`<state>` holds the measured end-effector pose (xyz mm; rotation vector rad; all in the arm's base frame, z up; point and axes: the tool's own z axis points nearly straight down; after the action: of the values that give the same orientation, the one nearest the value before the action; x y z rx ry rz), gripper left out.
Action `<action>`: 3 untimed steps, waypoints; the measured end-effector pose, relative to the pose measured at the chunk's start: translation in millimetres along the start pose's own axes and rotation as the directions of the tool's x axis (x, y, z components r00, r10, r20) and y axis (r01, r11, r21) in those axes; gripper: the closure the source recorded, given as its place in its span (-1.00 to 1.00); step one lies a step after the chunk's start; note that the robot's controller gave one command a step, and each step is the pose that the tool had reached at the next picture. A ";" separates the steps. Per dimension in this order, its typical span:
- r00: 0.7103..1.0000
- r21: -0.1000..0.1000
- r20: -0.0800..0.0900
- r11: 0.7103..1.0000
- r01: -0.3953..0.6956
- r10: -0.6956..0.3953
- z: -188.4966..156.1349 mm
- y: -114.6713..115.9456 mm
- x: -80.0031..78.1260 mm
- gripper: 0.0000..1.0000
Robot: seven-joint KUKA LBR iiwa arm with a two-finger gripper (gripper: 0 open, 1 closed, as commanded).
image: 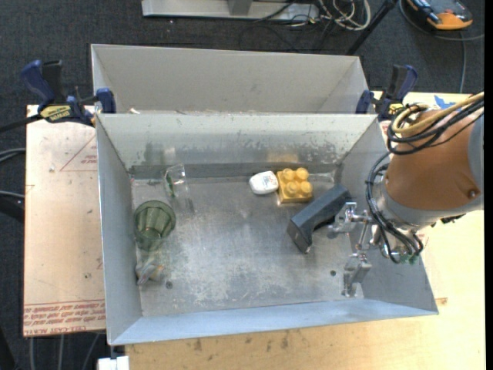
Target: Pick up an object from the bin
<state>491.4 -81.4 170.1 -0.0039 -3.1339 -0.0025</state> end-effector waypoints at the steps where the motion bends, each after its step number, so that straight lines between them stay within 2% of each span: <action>1: 1.000 0.001 0.008 1.000 0.003 -0.003 -3.8 0.3 -1.9 -1.00; 2: 0.993 0.000 0.007 0.993 0.115 -0.115 -11.2 -18.5 -18.9 -1.00; 3: 0.956 0.007 0.013 0.956 0.295 -0.295 0.5 -36.8 -68.3 -1.00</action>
Offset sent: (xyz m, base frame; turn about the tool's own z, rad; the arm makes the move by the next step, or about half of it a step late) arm 0.0384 -0.0480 0.0207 -0.2344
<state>559.6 -118.4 169.0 0.4652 -3.1140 0.0036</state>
